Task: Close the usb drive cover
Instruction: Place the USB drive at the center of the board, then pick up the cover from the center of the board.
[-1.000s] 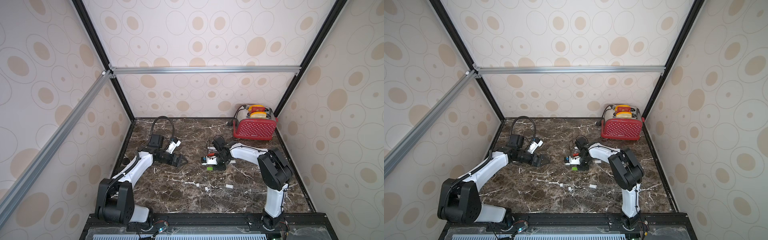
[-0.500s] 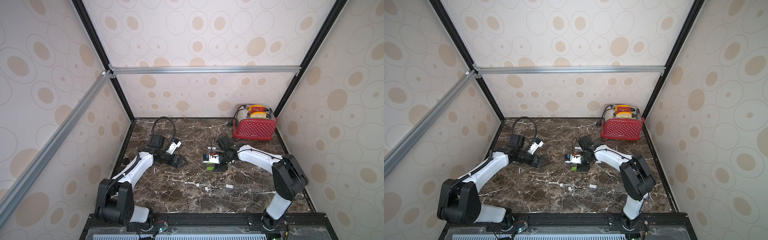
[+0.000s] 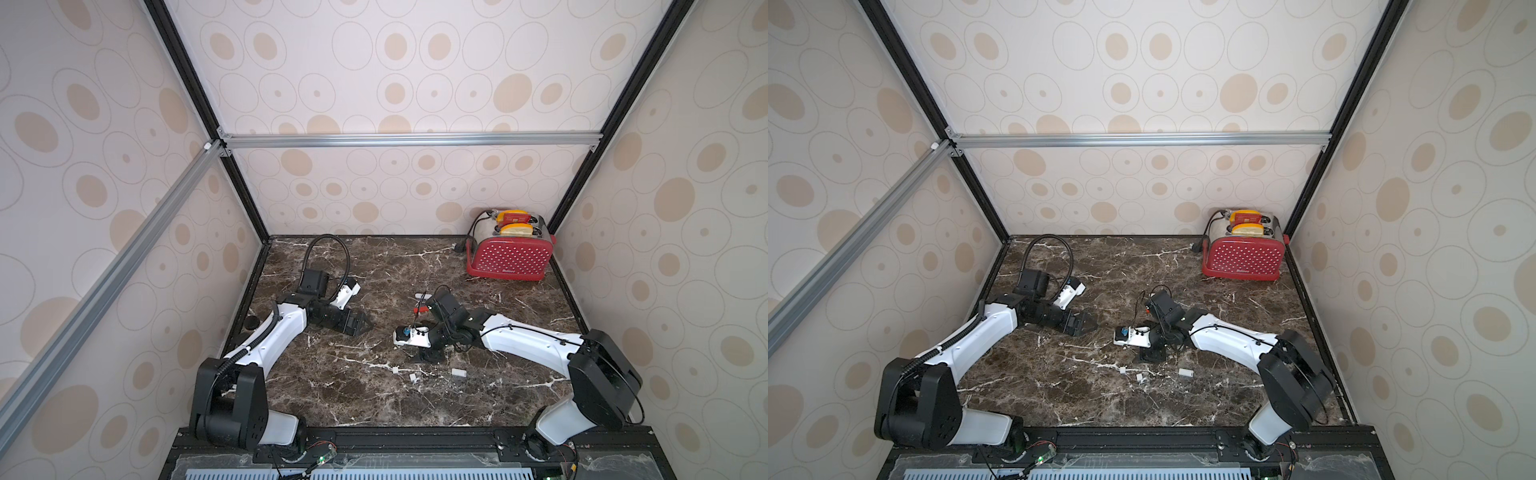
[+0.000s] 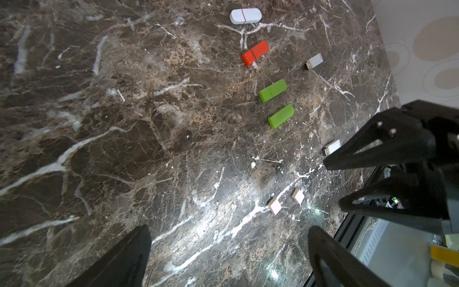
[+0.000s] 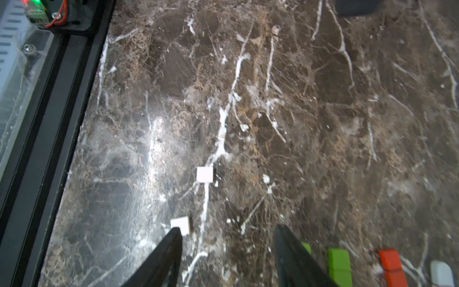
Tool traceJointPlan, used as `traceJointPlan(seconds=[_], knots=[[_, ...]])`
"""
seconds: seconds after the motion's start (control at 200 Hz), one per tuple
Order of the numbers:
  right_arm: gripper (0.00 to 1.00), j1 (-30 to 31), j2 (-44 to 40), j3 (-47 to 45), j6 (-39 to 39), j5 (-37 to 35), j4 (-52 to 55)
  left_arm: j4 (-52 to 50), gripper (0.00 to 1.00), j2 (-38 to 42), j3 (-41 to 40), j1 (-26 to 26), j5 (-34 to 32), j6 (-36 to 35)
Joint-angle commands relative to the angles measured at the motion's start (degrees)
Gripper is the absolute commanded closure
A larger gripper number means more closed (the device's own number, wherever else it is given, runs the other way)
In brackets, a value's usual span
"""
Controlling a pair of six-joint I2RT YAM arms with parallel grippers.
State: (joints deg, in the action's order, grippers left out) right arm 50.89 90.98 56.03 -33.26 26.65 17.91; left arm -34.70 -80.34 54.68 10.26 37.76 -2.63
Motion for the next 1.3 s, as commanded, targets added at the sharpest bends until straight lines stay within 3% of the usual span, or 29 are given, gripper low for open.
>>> traceJointPlan(seconds=[0.0, 0.19, 0.561, 0.952, 1.297], knots=[[0.44, 2.2, 4.0, 1.6, 2.1, 0.7, -0.3, -1.2, 0.01, 1.6, 1.9, -1.0, -1.1, -0.8], [0.54, 4.4, 8.6, 3.9, 2.6, 0.7, 1.0, -1.1, 0.01, 3.0, 0.9, -1.9, -1.3, -0.8], [0.55, 6.3, 10.9, 2.6, 3.0, -5.0, -0.5, -1.2, 0.01, 1.5, 2.1, -2.1, -1.1, -0.2], [0.56, 7.2, 14.0, 4.2, 2.5, -6.5, 0.6, -1.2, 0.01, 1.8, 1.8, -2.1, -1.0, -0.1], [0.67, 8.0, 16.0, 5.1, 2.5, -8.6, 0.9, -1.2, 0.01, 1.1, 2.2, -2.1, -0.9, 0.4]])
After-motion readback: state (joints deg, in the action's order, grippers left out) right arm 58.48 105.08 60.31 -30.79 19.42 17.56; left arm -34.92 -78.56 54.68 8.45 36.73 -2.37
